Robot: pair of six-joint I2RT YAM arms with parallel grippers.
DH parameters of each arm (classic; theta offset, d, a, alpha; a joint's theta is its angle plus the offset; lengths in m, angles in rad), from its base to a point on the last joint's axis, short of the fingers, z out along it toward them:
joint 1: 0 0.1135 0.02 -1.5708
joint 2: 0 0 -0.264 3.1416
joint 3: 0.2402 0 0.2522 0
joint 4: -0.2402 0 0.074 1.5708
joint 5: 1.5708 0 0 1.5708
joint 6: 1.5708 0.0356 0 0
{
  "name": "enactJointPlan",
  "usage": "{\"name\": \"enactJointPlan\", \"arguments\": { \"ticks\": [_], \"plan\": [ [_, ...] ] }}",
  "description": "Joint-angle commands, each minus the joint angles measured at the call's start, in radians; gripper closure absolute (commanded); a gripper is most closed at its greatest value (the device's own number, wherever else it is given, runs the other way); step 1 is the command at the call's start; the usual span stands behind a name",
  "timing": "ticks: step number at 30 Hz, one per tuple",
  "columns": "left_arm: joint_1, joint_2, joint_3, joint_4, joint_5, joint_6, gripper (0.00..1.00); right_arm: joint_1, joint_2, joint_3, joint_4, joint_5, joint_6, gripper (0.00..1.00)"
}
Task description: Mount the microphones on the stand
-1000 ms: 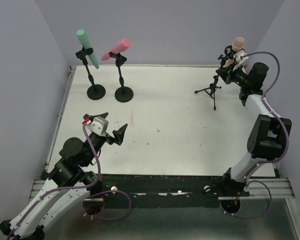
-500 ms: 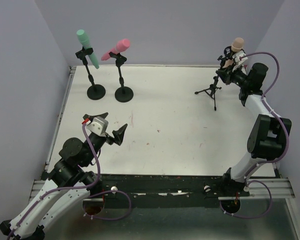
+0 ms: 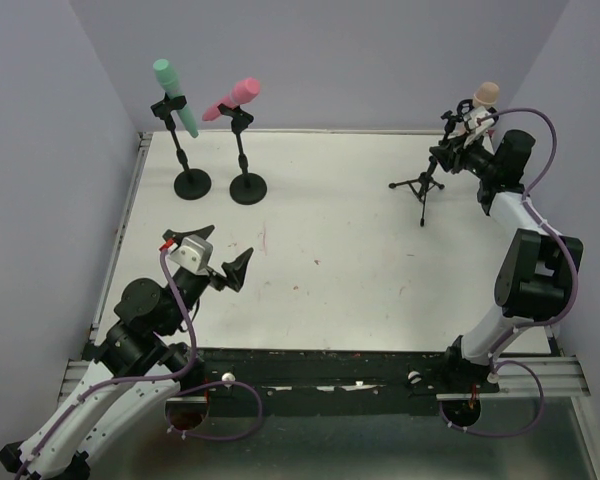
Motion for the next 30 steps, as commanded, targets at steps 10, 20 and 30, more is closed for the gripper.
{"name": "enactJointPlan", "arguments": {
  "ticks": [10,20,30],
  "plan": [
    [0.007,-0.044,-0.003,-0.008,-0.012,0.007,0.01,-0.037,-0.092,-0.093,-0.044,0.016,0.005,0.50],
    [0.007,-0.056,0.002,-0.010,-0.016,-0.016,0.02,-0.064,-0.239,-0.183,-0.208,-0.001,-0.067,0.46],
    [0.187,0.106,0.111,-0.105,0.037,-0.241,0.02,-0.129,-0.564,-0.258,-0.587,0.035,-0.090,0.34]
  ]
}}
